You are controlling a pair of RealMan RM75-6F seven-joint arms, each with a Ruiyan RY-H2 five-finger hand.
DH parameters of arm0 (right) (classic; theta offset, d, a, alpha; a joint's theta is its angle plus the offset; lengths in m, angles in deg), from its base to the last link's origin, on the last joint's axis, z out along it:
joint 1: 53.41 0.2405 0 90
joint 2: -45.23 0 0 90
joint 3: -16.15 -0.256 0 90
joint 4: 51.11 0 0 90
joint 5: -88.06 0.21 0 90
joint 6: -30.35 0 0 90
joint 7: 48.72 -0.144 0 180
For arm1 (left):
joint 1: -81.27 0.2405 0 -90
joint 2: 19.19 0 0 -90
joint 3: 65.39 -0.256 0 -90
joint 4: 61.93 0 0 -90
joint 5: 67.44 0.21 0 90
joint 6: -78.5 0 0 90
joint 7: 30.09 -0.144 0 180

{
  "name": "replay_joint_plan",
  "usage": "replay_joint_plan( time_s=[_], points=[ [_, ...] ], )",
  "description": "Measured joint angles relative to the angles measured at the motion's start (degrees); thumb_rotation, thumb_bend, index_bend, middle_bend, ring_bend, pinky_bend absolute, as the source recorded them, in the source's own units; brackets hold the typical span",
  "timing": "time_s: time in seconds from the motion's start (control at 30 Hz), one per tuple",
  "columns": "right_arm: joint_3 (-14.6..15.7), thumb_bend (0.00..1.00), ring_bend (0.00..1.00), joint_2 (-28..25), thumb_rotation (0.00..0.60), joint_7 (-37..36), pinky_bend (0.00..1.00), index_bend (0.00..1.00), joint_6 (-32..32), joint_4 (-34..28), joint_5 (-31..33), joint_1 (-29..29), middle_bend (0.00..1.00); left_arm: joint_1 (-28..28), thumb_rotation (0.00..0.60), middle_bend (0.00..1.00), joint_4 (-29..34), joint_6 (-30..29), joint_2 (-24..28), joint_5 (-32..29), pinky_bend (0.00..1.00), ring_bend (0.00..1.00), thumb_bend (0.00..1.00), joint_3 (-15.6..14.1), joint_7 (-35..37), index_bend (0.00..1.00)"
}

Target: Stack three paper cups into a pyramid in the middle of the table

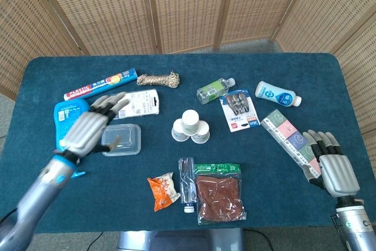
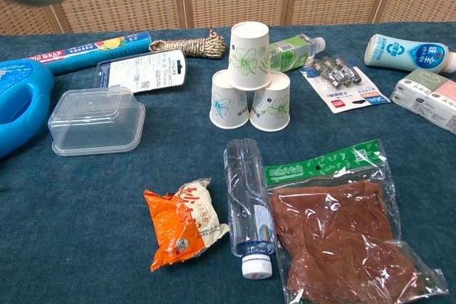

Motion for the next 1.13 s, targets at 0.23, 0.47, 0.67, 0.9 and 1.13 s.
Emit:
replay_joint_plan(
  time_s=[0.23,0.47,0.67,0.9,1.13],
  points=[
    [-0.42,0.46,0.0,1.47,0.6,1.39,0.0,0.0,-4.04,1.0,-1.41,-1.09,0.0,16.6,0.6,0.0,0.62,-11.62,4.42,17.48,0.0,0.0,0.44,-10.53,3.13,0.01],
    [0.04,0.45,0.0,1.95,0.6,3.77,0.0,0.0,-7.82,0.68,-2.88,-3.4,0.0,33.41,0.6,0.0,-8.51,-24.74,4.03,25.06,0.0,0.0,0.44,-17.06,7.58,0.03],
    [0.95,0.45,0.0,2.44,0.6,3.21,0.0,0.0,-6.68,0.98,-3.41,-3.49,0.0,41.54,0.6,0.0,-15.73,-29.21,1.01,25.69,0.0,0.0,0.44,-18.0,10.16,0.04],
    [1.44,0.45,0.0,3.23,0.6,2.6,0.0,0.0,-6.15,1.92,-4.5,-3.31,0.0,45.3,0.6,0.0,-18.25,-29.75,-1.61,25.54,0.0,0.0,0.44,-16.25,12.04,0.05],
    [1.25,0.45,0.0,3.96,0.6,1.96,0.0,0.0,-5.74,2.85,-4.0,-3.26,0.0,46.02,0.6,0.0,-17.28,-28.09,-1.58,25.11,0.0,0.0,0.44,-14.17,10.33,0.05]
  ],
)
